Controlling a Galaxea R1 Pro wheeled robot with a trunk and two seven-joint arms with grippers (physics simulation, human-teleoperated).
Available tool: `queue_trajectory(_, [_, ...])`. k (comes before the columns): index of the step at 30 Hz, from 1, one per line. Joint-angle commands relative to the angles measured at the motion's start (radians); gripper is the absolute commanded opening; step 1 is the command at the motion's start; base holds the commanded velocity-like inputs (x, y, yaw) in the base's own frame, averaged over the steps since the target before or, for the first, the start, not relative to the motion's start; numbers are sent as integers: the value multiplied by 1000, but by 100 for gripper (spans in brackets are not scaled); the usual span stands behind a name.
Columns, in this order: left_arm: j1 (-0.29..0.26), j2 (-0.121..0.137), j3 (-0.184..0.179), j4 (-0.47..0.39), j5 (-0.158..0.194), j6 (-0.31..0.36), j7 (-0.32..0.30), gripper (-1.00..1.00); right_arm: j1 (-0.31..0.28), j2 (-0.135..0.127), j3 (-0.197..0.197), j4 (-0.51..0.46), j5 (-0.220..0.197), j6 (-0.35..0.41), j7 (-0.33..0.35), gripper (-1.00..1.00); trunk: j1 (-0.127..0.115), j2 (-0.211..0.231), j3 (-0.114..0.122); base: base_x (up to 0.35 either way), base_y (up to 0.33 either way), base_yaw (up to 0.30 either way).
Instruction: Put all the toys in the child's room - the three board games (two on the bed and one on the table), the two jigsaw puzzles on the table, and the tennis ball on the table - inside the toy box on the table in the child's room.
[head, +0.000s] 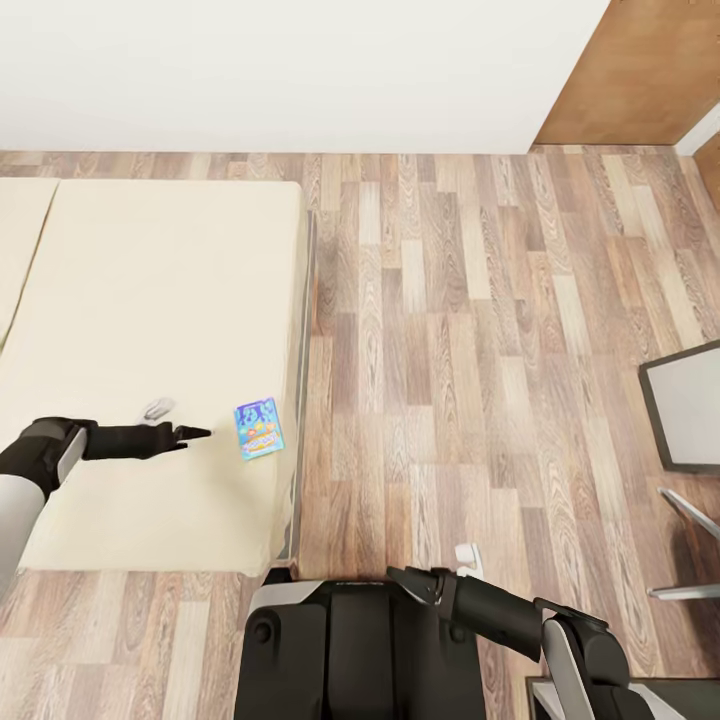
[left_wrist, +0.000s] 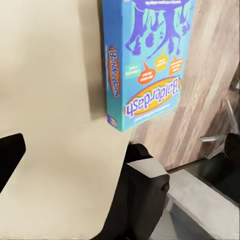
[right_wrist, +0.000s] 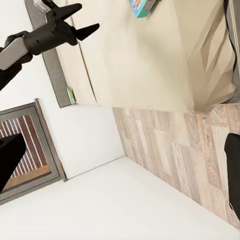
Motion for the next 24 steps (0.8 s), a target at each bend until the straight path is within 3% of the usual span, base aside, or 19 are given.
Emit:
queue_trajectory(1, [6, 5, 9, 0, -11, 0, -28, 100, 0, 1, -2, 0, 1, 4, 4, 100, 1, -1, 1, 0, 0, 0])
queue_trajectory(7, [74, 67, 9, 2, -11, -47, -179, 100, 0, 0, -2, 0, -1, 4, 4, 100, 1, -1, 10, 0, 0, 0])
queue_trajectory(15, [200, 148, 11, 6, -2, -78, -489, 100, 0, 1, -2, 0, 1, 3, 4, 100, 1, -1, 23, 0, 0, 0])
queue_trajectory(21, [263, 166, 19, 20, 4, -124, -501, 100, 0, 2, -2, 0, 2, 3, 3, 100, 1, -1, 33, 0, 0, 0])
queue_trajectory(24, [295, 169, 22, 62, 25, -138, -501, 100, 0, 3, -2, 0, 2, 3, 3, 100, 1, -1, 37, 0, 0, 0])
